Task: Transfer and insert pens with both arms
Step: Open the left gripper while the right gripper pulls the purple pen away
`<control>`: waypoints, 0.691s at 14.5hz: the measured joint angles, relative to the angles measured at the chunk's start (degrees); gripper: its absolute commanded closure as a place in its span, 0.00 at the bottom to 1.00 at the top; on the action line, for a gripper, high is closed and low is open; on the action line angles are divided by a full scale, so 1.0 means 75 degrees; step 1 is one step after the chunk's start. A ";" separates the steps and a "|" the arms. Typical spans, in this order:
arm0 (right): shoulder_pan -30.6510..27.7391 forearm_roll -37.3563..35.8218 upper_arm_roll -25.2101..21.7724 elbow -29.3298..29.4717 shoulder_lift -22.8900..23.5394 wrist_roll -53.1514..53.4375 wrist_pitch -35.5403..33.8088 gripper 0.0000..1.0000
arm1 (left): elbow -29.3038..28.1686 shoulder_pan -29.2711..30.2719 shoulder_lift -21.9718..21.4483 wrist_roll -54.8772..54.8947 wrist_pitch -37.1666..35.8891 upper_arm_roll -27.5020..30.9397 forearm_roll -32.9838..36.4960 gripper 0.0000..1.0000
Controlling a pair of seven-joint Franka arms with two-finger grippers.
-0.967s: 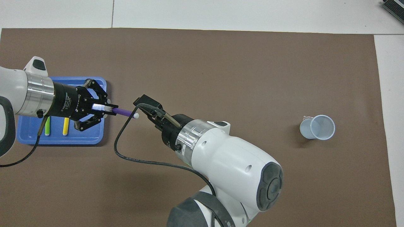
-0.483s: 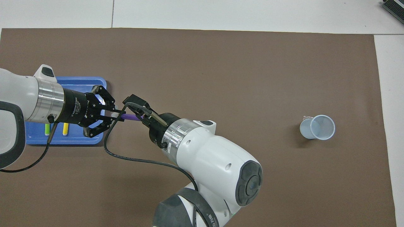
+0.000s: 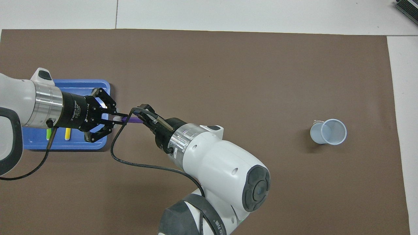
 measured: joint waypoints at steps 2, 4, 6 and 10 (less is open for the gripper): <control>0.0000 0.0000 0.0000 0.0000 0.0000 0.0000 0.0000 0.69 | -0.0006 0.0000 -0.0008 -0.0012 0.0000 -0.0004 0.0000 1.00; 0.0000 0.0000 0.0000 -0.0017 0.0001 0.0000 -0.0006 0.80 | -0.0006 0.0002 -0.0012 -0.0027 0.0016 0.0005 -0.0010 1.00; 0.0000 0.0000 -0.0001 -0.0022 0.0003 0.0000 -0.0006 0.94 | -0.0011 0.0001 -0.0019 -0.0041 0.0016 0.0005 -0.0025 1.00; -0.0001 -0.0001 -0.0004 -0.0059 0.0004 -0.0001 -0.0024 1.00 | -0.0022 0.0004 -0.0039 -0.0066 0.0045 0.0024 -0.0030 1.00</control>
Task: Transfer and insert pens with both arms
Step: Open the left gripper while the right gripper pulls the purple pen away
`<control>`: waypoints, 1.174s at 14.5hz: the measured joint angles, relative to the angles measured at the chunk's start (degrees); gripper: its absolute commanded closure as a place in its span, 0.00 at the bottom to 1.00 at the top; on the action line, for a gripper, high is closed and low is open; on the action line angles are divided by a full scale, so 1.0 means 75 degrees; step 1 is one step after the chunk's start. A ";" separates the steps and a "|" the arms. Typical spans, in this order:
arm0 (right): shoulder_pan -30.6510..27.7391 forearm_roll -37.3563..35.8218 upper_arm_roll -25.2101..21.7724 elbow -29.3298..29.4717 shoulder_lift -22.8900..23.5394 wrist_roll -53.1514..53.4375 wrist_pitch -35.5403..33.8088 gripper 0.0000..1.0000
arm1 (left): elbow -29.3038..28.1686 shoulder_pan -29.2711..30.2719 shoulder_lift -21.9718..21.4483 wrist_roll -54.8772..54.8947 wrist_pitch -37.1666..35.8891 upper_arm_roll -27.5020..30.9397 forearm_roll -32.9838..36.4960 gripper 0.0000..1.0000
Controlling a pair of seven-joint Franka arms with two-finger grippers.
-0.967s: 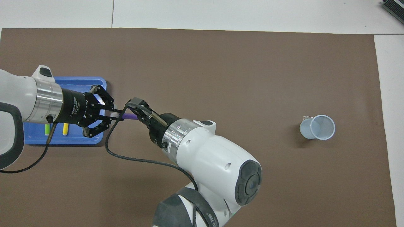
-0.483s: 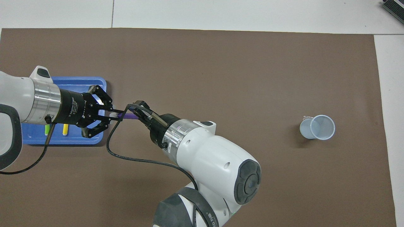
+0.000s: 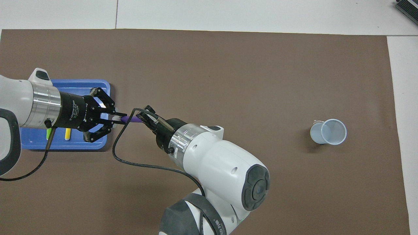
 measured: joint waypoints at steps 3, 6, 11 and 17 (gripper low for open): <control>0.0000 0.0000 0.0000 0.0000 0.0000 0.0000 0.0000 1.00 | -0.0001 0.0000 0.0000 0.0000 0.0001 0.0000 0.0000 1.00; 0.0000 0.0000 0.0000 0.0000 0.0000 0.0000 0.0000 1.00 | -0.0001 0.0000 0.0000 0.0000 0.0002 -0.0001 0.0000 1.00; -0.0009 0.0000 -0.0008 0.0017 -0.0005 -0.0292 -0.0110 1.00 | -0.0031 -0.0077 0.0000 0.0012 0.0024 -0.0040 -0.0002 0.00; -0.0217 -0.0008 -0.0051 0.0122 -0.0007 -0.1682 -0.1158 1.00 | -0.0085 -0.0296 -0.0007 0.0042 0.0024 -0.0101 -0.0004 0.00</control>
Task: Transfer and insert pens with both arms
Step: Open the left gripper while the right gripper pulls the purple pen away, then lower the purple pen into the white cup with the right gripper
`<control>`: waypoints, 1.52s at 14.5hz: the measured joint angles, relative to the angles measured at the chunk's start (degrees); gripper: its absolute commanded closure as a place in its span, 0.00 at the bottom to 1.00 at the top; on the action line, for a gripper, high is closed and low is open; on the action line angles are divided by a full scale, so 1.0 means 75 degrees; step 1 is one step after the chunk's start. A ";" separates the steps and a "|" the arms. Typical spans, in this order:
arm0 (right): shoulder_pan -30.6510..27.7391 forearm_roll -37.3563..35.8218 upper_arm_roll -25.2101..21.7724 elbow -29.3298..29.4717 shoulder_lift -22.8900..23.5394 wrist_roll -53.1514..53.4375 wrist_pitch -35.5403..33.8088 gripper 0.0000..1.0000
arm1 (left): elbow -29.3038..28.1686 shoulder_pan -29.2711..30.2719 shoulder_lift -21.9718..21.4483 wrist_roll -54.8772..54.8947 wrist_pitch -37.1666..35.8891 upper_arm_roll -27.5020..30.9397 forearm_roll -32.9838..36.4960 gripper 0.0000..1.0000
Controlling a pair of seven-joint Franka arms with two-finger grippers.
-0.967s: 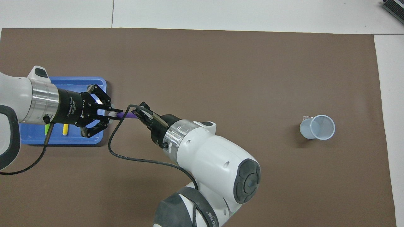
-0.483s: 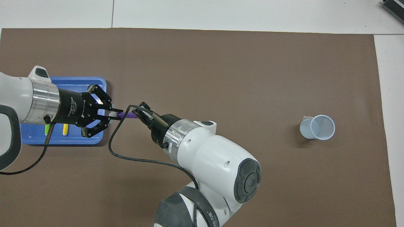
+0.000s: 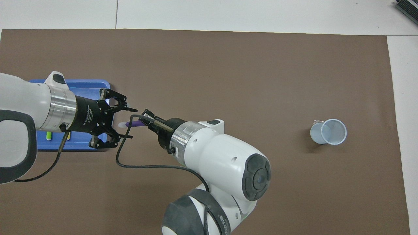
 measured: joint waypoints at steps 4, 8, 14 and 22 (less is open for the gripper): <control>-0.0613 -0.0007 -0.0040 0.0094 -0.0051 -0.1675 -0.1536 1.00 | -0.0002 0.0001 -0.0011 0.0317 0.0000 0.0010 0.0000 0.00; -0.1167 -0.0962 -0.0061 0.0118 -0.0199 -0.2808 -0.3014 1.00 | -0.0037 0.0103 -0.0023 0.1994 -0.0119 0.0085 0.0065 0.00; -0.2225 -0.2226 -0.0084 0.0180 -0.0645 -0.5086 -0.5533 1.00 | -0.0067 0.0512 -0.0141 0.5186 -0.1135 0.0147 0.1449 0.00; -0.3955 -0.4580 -0.0123 0.0183 -0.1336 -0.8647 -0.8170 1.00 | 0.0265 0.0508 -0.0178 0.6853 -0.1188 0.0081 0.2462 0.00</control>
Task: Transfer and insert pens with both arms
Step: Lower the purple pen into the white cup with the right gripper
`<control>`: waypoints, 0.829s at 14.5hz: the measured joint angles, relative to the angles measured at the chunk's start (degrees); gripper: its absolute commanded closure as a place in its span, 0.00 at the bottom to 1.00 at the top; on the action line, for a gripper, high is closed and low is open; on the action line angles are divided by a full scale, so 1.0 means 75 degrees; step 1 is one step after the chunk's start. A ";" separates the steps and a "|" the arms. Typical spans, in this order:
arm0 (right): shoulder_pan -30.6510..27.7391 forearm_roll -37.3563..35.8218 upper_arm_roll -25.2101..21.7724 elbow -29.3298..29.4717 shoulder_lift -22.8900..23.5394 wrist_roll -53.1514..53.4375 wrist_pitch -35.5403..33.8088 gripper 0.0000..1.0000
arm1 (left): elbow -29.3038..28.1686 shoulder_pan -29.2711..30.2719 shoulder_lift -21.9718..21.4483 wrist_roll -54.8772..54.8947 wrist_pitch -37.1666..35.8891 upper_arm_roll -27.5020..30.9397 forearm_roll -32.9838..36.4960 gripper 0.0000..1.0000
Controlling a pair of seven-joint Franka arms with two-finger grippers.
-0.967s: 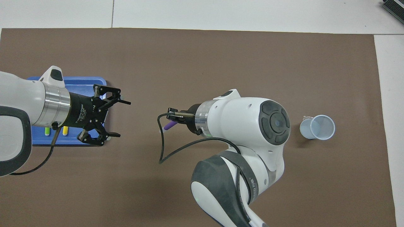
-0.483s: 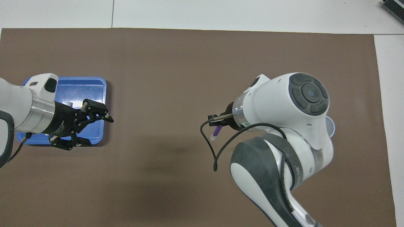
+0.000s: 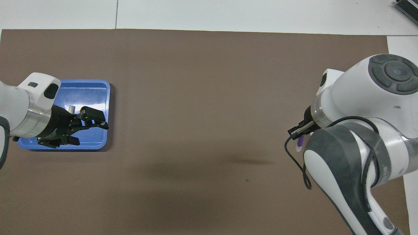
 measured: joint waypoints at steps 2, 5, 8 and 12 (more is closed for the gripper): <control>-0.0493 -0.0758 -0.0006 -0.0009 0.0001 -0.1297 -0.0090 1.00 | 0.0031 0.0003 0.0002 0.0276 0.0067 0.0006 0.0023 0.00; -0.1372 -0.1152 -0.0013 -0.0119 0.0004 -0.2816 0.0374 1.00 | 0.0033 0.0017 0.0012 0.1126 0.0082 0.0029 0.0028 0.00; -0.1658 -0.1114 0.0005 -0.0479 0.0027 -0.3034 0.1100 1.00 | 0.0033 0.0039 0.0020 0.2197 0.0091 0.0078 0.0092 0.00; -0.1582 -0.0607 0.0122 -0.0691 0.0035 -0.2172 0.1398 1.00 | 0.0025 0.0268 0.0067 0.3247 0.0210 0.0092 0.0498 0.00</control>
